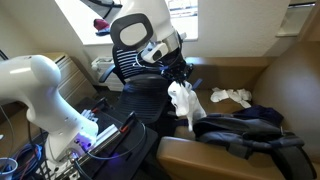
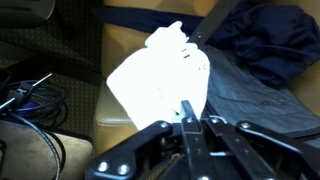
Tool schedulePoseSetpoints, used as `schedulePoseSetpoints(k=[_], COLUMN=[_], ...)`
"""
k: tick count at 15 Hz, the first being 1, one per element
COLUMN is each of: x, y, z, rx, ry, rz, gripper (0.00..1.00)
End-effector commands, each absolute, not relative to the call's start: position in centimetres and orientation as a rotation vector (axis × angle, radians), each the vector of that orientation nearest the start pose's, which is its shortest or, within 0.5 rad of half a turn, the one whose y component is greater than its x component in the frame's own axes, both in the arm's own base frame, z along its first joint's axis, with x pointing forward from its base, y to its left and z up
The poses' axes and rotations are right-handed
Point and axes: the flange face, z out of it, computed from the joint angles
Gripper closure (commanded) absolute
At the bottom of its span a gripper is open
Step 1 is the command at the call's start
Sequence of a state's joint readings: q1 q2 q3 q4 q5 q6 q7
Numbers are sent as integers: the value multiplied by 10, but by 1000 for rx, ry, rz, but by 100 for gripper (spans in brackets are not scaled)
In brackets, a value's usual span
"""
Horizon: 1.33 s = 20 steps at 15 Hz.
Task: Pick up the blue cloth on the backrest and place it on the right side of the brown couch, then pick up the cream white pants on the left side of the couch and place it on the backrest then pick up the white cloth on the seat of the chair and place it on the couch then finally pick up the bag and put it on the seat of the chair
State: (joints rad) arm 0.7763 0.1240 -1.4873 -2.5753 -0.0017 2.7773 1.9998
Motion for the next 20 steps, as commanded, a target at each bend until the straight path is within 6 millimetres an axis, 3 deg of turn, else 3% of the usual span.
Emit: schedulePoseSetpoints(k=[1, 4, 8, 11, 12, 14, 16, 18, 20], x=[350, 363, 384, 398, 390, 395, 396, 403, 416], y=[-301, -322, -378, -403, -393, -404, -398, -396, -399], z=[274, 299, 372, 422, 398, 421, 416, 419, 441], rx=[-649, -351, -56, 166, 54, 121, 113, 328, 449], ry=[3011, 2988, 2934, 2885, 2908, 2883, 2872, 2778, 2713], rz=[-349, -268, -270, -225, -274, -251, -221, -176, -155], gripper=[99, 99, 99, 99, 95, 95, 99, 99, 99])
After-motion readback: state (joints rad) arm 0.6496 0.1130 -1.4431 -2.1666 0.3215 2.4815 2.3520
